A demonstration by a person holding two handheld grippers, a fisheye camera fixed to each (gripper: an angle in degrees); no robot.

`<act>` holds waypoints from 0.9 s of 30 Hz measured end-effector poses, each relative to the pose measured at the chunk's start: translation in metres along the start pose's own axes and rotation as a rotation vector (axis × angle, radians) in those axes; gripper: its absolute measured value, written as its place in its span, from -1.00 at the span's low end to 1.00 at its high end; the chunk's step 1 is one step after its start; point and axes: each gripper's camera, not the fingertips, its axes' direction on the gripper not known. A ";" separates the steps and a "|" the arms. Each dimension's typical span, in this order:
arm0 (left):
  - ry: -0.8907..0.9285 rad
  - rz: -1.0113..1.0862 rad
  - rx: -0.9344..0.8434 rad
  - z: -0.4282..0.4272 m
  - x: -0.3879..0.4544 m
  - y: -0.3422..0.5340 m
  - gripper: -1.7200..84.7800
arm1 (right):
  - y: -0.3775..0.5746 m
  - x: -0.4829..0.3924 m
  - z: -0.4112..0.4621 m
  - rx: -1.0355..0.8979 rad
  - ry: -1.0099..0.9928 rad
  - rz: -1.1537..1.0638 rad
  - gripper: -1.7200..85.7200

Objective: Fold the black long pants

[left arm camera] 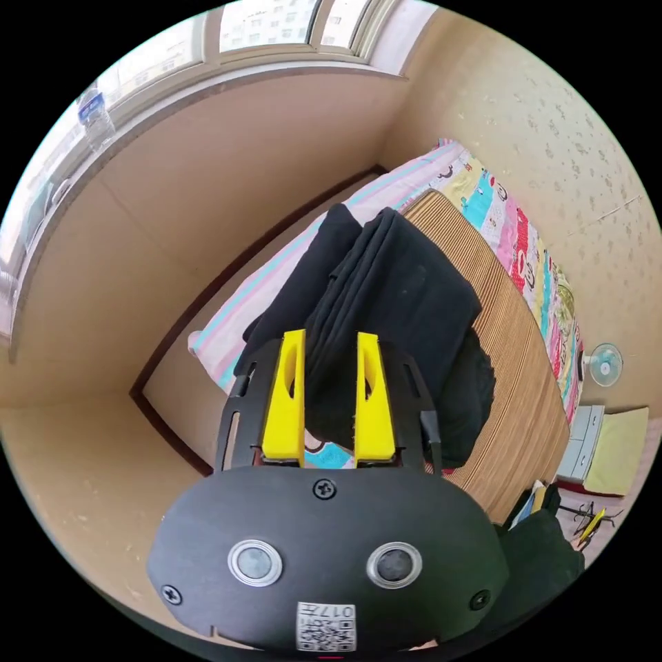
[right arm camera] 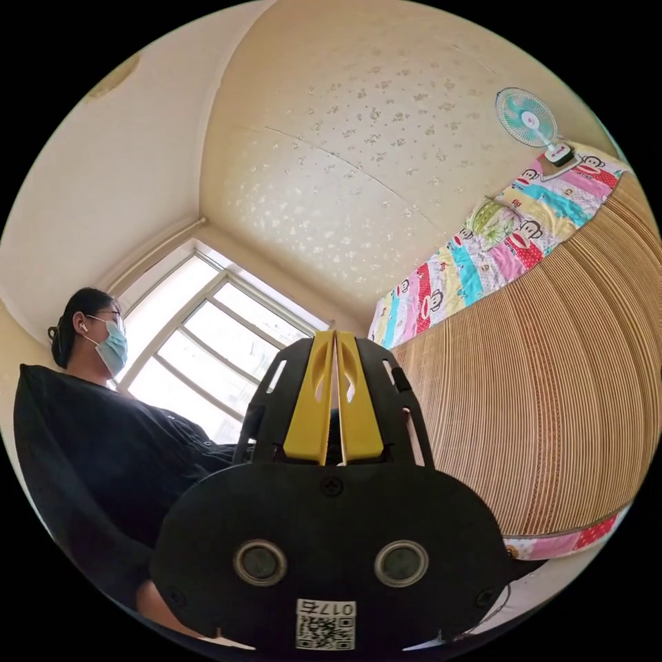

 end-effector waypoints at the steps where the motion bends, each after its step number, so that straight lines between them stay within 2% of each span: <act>1: 0.023 0.041 -0.057 0.019 0.002 0.005 -0.64 | -0.002 -0.003 0.003 -0.008 0.011 -0.003 -0.96; 4: -0.012 0.036 -0.059 0.039 0.005 0.027 -0.67 | -0.007 -0.007 0.010 -0.019 0.022 -0.006 -0.96; 6: 0.072 0.013 -0.058 0.040 -0.002 0.039 -0.75 | -0.009 -0.007 0.012 -0.020 0.030 -0.014 -0.96; 8: 0.239 0.003 -0.047 0.039 -0.015 0.053 -0.81 | -0.010 -0.003 0.013 -0.027 0.042 -0.013 -0.96; 10: 0.628 0.000 -0.085 0.049 -0.034 0.076 -0.84 | -0.010 0.004 0.012 -0.024 0.042 0.000 -0.96; 11: 0.724 0.016 -0.093 0.051 -0.034 0.082 -0.85 | -0.011 0.010 0.009 -0.010 0.033 0.012 -0.96; 13: 0.906 0.156 -0.066 0.036 -0.012 0.104 -0.88 | -0.014 0.020 0.002 0.030 0.002 0.034 -0.95; 17: 1.068 0.363 0.076 -0.017 0.038 0.116 -0.91 | -0.033 0.043 -0.021 0.128 -0.097 0.043 -0.95; 19: 1.211 0.528 0.193 -0.058 0.079 0.124 -0.92 | -0.044 0.056 -0.031 0.156 -0.127 0.060 -0.95; 21: 1.260 0.698 0.240 -0.092 0.121 0.140 -0.93 | -0.054 0.067 -0.040 0.179 -0.163 0.062 -0.95; 24: 1.339 0.977 0.273 -0.141 0.194 0.189 -0.94 | -0.077 0.076 -0.046 0.124 -0.181 0.042 -0.94; 27: 1.558 1.206 0.284 -0.168 0.253 0.256 -0.94 | -0.108 0.068 -0.036 -0.052 -0.160 -0.053 -0.92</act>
